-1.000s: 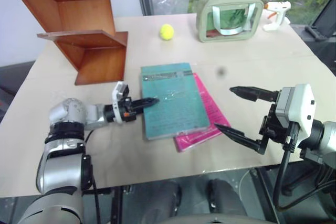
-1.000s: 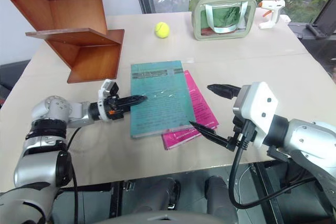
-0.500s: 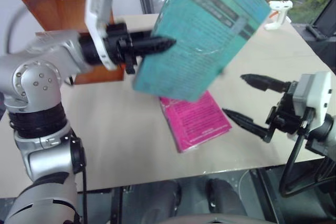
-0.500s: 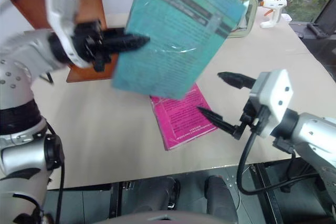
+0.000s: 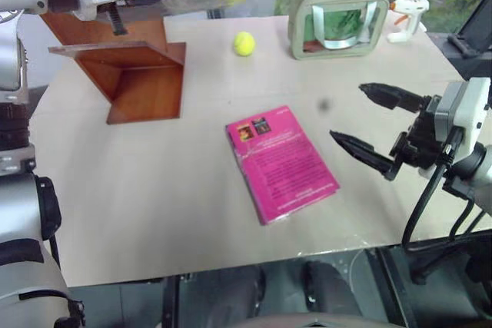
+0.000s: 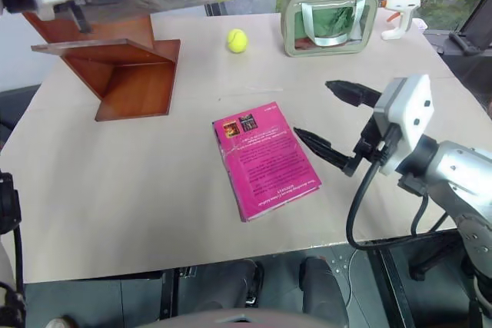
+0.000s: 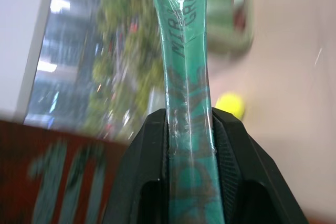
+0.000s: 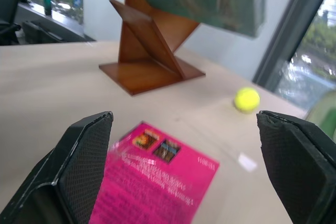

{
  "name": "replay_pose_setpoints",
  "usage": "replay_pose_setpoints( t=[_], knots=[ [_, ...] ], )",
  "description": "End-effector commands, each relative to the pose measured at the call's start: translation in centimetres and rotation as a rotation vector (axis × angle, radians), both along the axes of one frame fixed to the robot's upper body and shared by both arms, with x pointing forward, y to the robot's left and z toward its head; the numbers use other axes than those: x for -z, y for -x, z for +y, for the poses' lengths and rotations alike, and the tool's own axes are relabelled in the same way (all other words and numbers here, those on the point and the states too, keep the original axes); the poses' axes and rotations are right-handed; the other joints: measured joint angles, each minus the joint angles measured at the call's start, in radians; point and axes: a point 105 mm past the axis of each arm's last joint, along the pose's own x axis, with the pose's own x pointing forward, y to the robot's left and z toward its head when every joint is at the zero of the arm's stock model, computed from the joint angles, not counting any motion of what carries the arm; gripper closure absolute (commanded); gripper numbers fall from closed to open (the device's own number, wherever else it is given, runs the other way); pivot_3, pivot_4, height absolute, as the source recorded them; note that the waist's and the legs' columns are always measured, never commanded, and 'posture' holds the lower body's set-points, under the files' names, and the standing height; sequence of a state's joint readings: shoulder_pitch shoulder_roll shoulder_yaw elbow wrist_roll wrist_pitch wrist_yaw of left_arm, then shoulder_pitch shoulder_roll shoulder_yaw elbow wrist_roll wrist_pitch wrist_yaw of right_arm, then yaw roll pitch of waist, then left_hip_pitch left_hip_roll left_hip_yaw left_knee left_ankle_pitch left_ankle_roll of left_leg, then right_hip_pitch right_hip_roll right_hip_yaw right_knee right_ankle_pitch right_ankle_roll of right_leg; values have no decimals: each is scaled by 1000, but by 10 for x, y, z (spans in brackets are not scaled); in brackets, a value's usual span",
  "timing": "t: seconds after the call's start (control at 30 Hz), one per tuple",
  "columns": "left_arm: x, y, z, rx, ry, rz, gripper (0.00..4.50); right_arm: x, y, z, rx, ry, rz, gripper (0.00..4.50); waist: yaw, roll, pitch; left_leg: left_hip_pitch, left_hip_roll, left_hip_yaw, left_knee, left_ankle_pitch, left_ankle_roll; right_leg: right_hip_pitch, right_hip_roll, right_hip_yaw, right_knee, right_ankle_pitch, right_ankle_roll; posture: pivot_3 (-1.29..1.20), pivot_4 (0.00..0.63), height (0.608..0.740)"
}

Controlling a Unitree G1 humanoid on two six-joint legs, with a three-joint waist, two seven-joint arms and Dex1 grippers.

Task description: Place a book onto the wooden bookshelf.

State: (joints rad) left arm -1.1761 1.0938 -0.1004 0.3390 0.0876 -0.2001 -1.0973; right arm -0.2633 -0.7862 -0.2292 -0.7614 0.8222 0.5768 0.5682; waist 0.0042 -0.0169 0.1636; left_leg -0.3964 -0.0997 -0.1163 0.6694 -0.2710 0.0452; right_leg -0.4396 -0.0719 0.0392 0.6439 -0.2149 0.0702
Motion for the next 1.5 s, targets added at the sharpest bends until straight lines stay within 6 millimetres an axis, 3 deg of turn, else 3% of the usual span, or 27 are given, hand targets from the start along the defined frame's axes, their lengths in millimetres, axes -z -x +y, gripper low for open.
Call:
replay_pose_setpoints(
  t=[0.03, 0.23, 0.57, 0.67, 0.83, 0.93, 1.03, 1.07, 1.13, 1.17, 1.23, 1.3, 1.4, 1.43, 1.5],
  knots=[
    [-4, 0, 20, -52, -37, -23, 3341, -11, -1, 3, -12, -1, -78, 0, -3, 0, 0, -1, 0, 0, 0, 0, 0, -1, 0, 0, 0, 0, 0, 0, 150, 740],
    [21, -25, 59, -118, -16, 25, 3341, -40, 2, 19, -85, -74, -150, 0, -13, -1, 0, -2, 0, -1, 1, 0, 0, -1, 1, -2, 2, 0, 0, 0, 150, 740],
    [47, -39, 97, -268, -17, 78, 3341, -47, 0, 20, -83, -87, -139, 0, -16, -3, 1, -3, -2, -2, 3, 0, 1, -1, 0, -3, 4, 0, 0, 0, 150, 740],
    [51, -38, 102, -281, -2, 105, 2419, -46, 0, 20, -81, -87, -137, 0, -18, -3, 1, -3, -2, -2, 5, 0, 1, -1, 0, -3, 7, 0, 0, 0, 150, 740],
    [35, -18, 114, -245, 109, 91, 98, -43, -2, 16, -73, -82, -117, 0, -21, -4, 2, -3, -2, -1, 9, 0, 1, -2, 0, -3, 10, 0, 0, 0, 150, 740],
    [21, -4, 109, -141, 176, 62, 32, -42, -4, 13, -72, -82, -110, 0, -28, -4, 2, -3, -1, -1, 9, 0, 1, -2, 0, -2, 12, 0, 0, 0, 150, 740],
    [7, 8, 88, 26, 240, 7, 32, -41, -6, 10, -73, -78, -101, 0, -32, -4, 2, -3, -1, -1, 10, 0, 1, -3, 0, -1, 14, 0, 0, 0, 150, 740],
    [5, 10, 72, 104, 262, -20, 32, -41, -7, 8, -69, -75, -96, 0, -31, -4, 2, -4, -1, -1, 12, 0, 1, -3, 0, -2, 14, 0, 0, 0, 150, 740],
    [7, 17, 33, 261, 349, -29, 32, -41, -11, 5, -59, -70, -92, 0, -25, -4, 2, -4, -1, -1, 15, 0, 1, -2, -2, -1, 16, 0, 0, 0, 150, 740],
    [11, 21, 9, 340, 405, -19, 417, -42, -13, 4, -54, -67, -92, 0, -22, -4, 2, -4, -1, -1, 16, -1, 1, -2, -2, -1, 17, 0, 0, 0, 150, 740],
    [33, 28, -40, 462, 541, 59, 523, -44, -13, 3, -46, -59, -97, 0, -18, -3, 1, -2, -1, 1, 17, -1, 2, -1, -3, 2, 18, 0, 1, 0, 150, 740],
    [52, 31, -64, 485, 690, 128, 1651, -45, -12, 3, -44, -55, -99, 0, -16, -3, 1, -3, -1, 0, 18, -1, 3, 0, -3, 1, 16, 1, 2, 0, 150, 740],
    [76, 14, -87, 383, 847, 159, 3068, -44, -11, 0, -25, -45, -101, 0, -21, -3, 2, -3, -1, 1, 17, -1, 2, -1, -1, 3, 16, 1, 2, 0, 150, 740],
    [89, 3, -102, 334, 903, 144, 3431, -44, -10, -1, -9, -34, -109, 0, -17, -2, 1, -2, 0, 2, 17, -1, 2, -2, -1, 4, 17, 1, 2, 0, 150, 740],
    [98, -20, -116, 210, 1054, 71, 3431, -45, -8, -2, 10, -43, -112, 0, -10, -1, 0, -1, 0, 2, 16, -1, 2, -1, 0, 3, 16, 1, 2, 0, 150, 740]
  ],
)
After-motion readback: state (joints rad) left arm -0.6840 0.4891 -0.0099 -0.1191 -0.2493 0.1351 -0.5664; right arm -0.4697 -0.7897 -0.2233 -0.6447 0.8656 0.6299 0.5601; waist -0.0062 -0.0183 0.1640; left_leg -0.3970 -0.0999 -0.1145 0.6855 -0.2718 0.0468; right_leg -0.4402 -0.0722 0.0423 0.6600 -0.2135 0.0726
